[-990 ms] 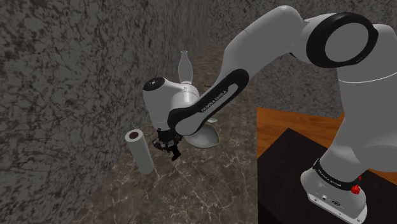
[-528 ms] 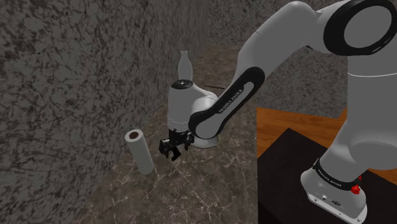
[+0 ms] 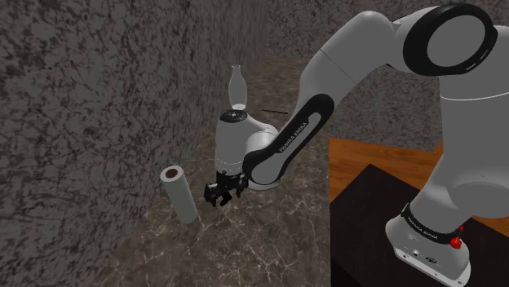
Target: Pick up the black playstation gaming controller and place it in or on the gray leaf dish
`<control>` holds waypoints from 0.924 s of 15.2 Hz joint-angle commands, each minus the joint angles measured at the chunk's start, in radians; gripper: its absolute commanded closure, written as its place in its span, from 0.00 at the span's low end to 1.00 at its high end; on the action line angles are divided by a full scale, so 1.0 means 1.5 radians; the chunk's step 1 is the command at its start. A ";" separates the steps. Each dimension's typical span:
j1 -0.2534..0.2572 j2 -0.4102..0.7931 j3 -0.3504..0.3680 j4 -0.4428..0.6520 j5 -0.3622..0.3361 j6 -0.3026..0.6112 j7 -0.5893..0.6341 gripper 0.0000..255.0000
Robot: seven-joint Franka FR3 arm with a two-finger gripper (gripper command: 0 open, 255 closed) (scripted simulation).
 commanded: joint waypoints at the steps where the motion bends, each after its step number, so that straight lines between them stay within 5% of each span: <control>1: 0.000 0.001 -0.001 0.000 -0.001 0.000 0.000 0.00; 3: 0.000 0.001 -0.001 0.000 -0.001 0.000 0.000 0.00; 4: 0.000 0.001 -0.001 0.000 -0.001 0.000 0.001 1.00; 14: -0.003 -0.006 0.003 0.000 0.004 -0.006 -0.002 1.00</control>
